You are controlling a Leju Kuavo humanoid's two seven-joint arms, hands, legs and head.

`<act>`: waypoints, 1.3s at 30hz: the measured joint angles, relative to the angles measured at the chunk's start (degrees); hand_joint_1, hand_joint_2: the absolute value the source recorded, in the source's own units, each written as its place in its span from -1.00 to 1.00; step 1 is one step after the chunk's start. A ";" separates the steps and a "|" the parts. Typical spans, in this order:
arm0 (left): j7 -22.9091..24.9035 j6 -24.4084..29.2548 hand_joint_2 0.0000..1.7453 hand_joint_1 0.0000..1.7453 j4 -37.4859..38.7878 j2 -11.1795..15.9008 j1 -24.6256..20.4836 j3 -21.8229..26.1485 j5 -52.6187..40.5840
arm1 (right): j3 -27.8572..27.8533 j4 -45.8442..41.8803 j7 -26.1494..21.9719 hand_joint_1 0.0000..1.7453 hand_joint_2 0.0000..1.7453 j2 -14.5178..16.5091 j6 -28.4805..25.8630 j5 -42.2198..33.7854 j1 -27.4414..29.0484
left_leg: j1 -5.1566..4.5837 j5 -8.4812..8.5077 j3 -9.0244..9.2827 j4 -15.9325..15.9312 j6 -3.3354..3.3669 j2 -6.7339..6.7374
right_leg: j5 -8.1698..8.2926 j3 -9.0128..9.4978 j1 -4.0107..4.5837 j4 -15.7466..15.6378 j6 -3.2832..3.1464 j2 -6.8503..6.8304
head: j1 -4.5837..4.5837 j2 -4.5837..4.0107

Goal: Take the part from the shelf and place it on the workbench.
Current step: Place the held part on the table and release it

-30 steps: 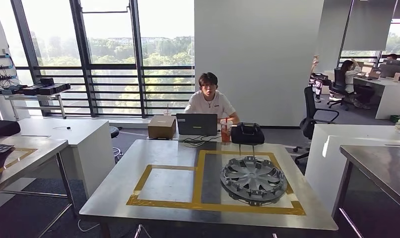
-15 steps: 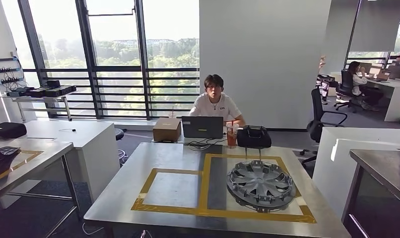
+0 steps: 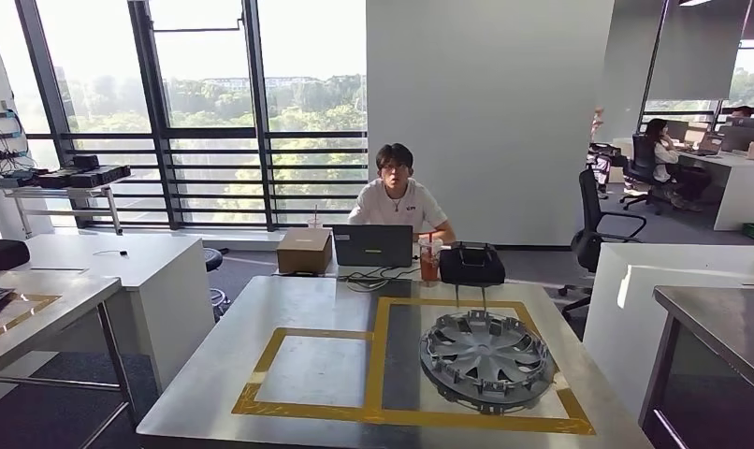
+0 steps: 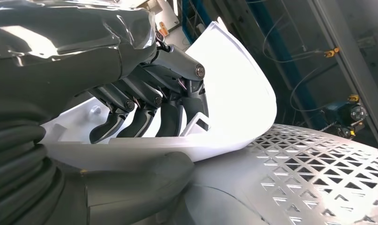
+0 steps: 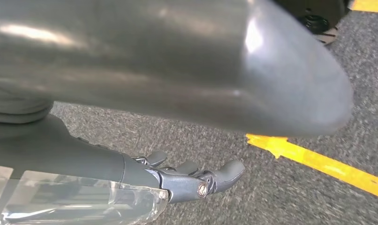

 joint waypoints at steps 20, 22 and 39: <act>1.83 1.13 1.00 0.84 -0.22 -0.52 -0.83 -0.46 -1.08 | 0.73 2.81 -0.62 -1.00 -1.00 -0.74 -2.36 0.00 -0.46 | -0.05 -7.11 5.07 4.92 -0.90 -0.31 | 3.81 -4.01 -0.12 0.12 -1.90 -0.22 | 0.33 -0.03; 1.84 1.28 1.00 0.84 -0.22 -0.45 -0.91 -0.57 -1.03 | 0.80 2.97 -0.65 -1.00 -1.00 -0.85 -2.31 0.00 -0.50 | 0.34 -9.67 -0.01 11.99 -1.44 -0.22 | 2.97 -3.23 -0.08 0.12 -2.09 -0.14 | 0.17 -0.03; 1.64 2.16 1.00 0.84 -0.33 -0.45 -0.68 -1.14 -1.31 | 1.56 5.44 -0.60 -1.00 -1.00 -2.15 -3.72 -0.01 -0.95 | -0.29 -1.20 2.91 -1.35 2.26 -0.70 | -5.62 -9.31 0.04 15.89 0.51 0.02 | 0.38 -0.02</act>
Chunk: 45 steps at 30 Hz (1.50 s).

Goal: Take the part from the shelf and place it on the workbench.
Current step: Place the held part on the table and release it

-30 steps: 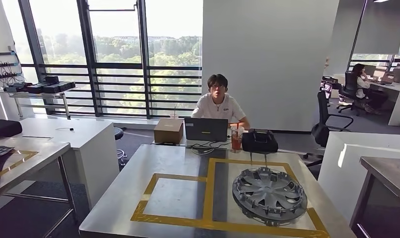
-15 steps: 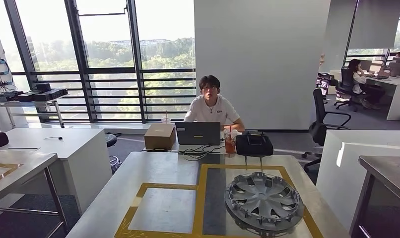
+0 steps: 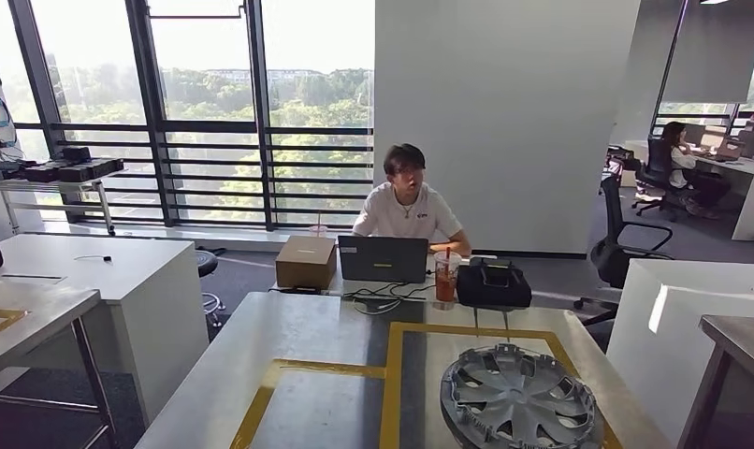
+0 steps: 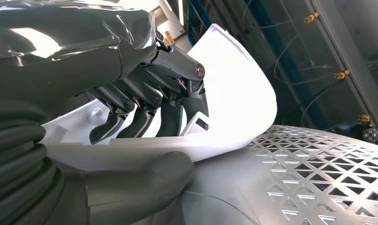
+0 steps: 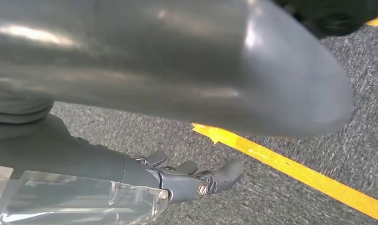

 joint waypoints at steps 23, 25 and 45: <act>-0.70 -0.12 1.00 0.84 -0.37 0.34 1.06 0.98 -0.93 | 0.89 1.64 -0.57 -1.00 -1.00 -1.24 -0.40 0.01 0.33 | -0.03 3.17 -5.02 0.95 -1.63 0.16 | 3.61 12.38 0.35 -16.54 -0.74 0.32 | -0.37 -0.02; -0.70 -0.07 1.00 0.84 -0.61 0.31 1.05 1.06 -1.15 | 1.03 1.69 -0.56 -1.00 -1.00 -1.36 -0.51 0.01 0.26 | 0.12 3.14 -3.45 0.01 -1.01 0.11 | 3.50 12.91 0.28 -15.53 -0.10 0.15 | -0.31 -0.01; 0.32 6.06 1.00 0.84 -3.29 0.45 2.65 1.80 -8.66 | 1.70 2.95 -0.29 -1.00 -1.00 -1.92 -0.95 0.01 0.32 | 0.63 -8.05 -6.68 15.23 -3.97 0.26 | 9.39 4.84 -0.12 -15.83 -2.41 -0.40 | -0.24 0.02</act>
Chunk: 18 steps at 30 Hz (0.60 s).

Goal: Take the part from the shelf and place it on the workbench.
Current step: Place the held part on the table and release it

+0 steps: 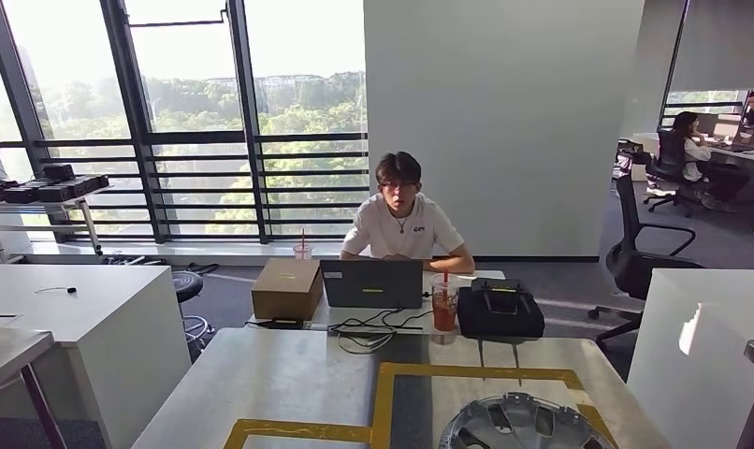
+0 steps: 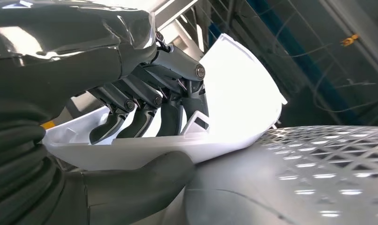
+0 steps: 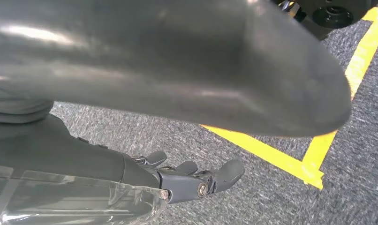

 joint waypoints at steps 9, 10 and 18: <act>-2.04 4.39 1.00 0.84 -1.27 2.28 3.08 5.26 -16.66 | 1.55 1.04 -0.56 -1.00 -1.00 0.17 -1.59 0.00 0.63 | -1.01 8.28 5.08 -14.90 2.48 0.50 | -0.77 0.78 0.81 -0.17 0.80 0.03 | -0.17 -0.01; -1.43 4.86 1.00 0.84 -1.20 2.48 3.05 5.74 -18.97 | 1.68 1.07 -0.83 -1.00 -1.00 0.19 -1.49 0.00 0.60 | -0.88 8.72 5.45 -15.33 2.67 0.50 | -0.90 0.73 0.83 0.01 1.03 -0.03 | -0.15 0.00; 7.93 6.56 1.00 0.84 6.28 2.90 -2.73 6.64 -32.30 | 2.62 1.55 -1.13 -1.00 -1.00 0.42 -0.79 0.00 0.43 | -0.37 9.53 6.08 -16.30 3.12 0.41 | -5.82 -6.88 0.01 14.32 2.67 -0.05 | 0.37 0.00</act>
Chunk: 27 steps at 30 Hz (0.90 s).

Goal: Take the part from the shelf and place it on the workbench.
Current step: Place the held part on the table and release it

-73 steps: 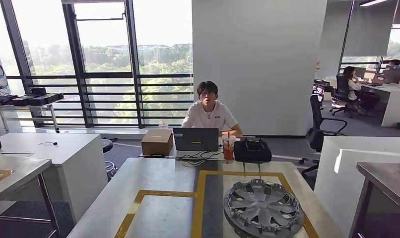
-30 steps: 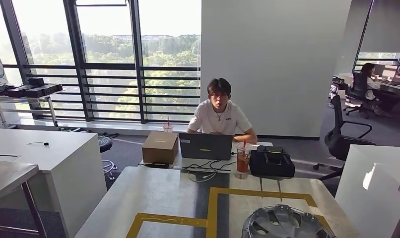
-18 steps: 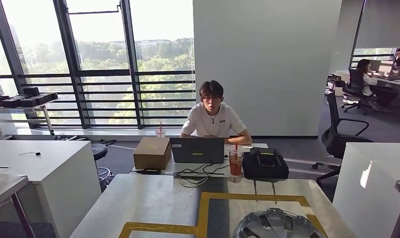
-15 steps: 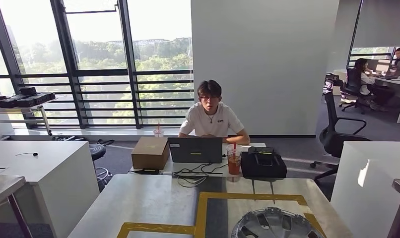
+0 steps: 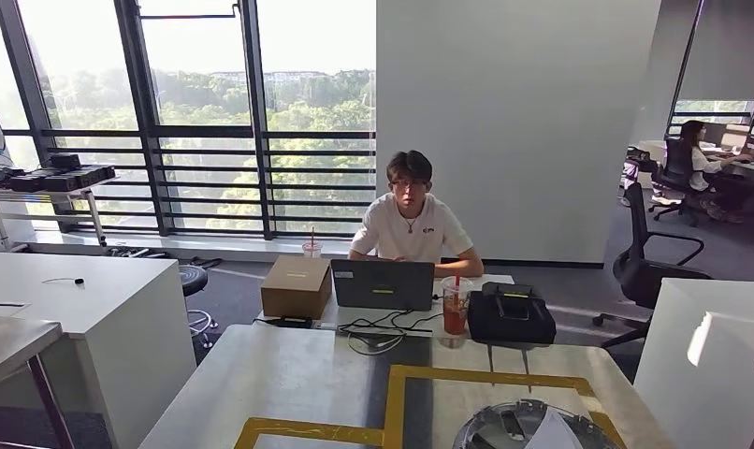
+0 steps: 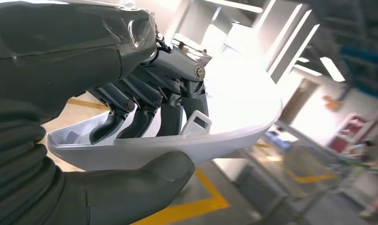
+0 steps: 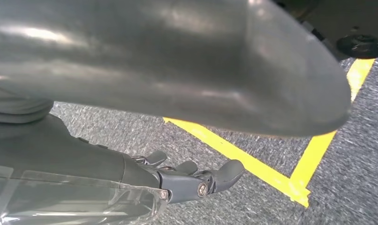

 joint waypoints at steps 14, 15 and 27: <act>4.52 8.42 1.00 0.84 23.95 2.64 -10.85 -1.87 -16.80 | 0.59 2.85 1.41 -1.00 -1.00 1.08 -0.39 0.00 -1.27 | 0.65 -7.97 -9.33 18.78 -3.28 0.09 | 5.05 6.84 -0.10 -13.46 -2.35 0.38 | -0.45 0.00; 4.95 8.76 1.00 0.84 25.54 2.86 -11.19 -1.82 -18.09 | 0.59 2.92 1.41 -1.00 -1.00 1.18 -0.43 0.00 -1.31 | 0.63 -6.51 -8.84 17.28 -3.08 0.09 | 5.02 6.94 0.02 -13.46 -2.37 0.46 | -0.49 0.00; 11.14 10.05 1.00 0.84 41.23 5.68 -12.43 5.49 -32.24 | 0.74 7.65 1.15 -1.00 -1.00 -0.06 -3.43 0.00 -2.54 | 0.00 0.74 -0.54 -0.34 -0.26 0.38 | 0.58 1.40 0.42 -3.09 -1.44 0.45 | -0.33 0.00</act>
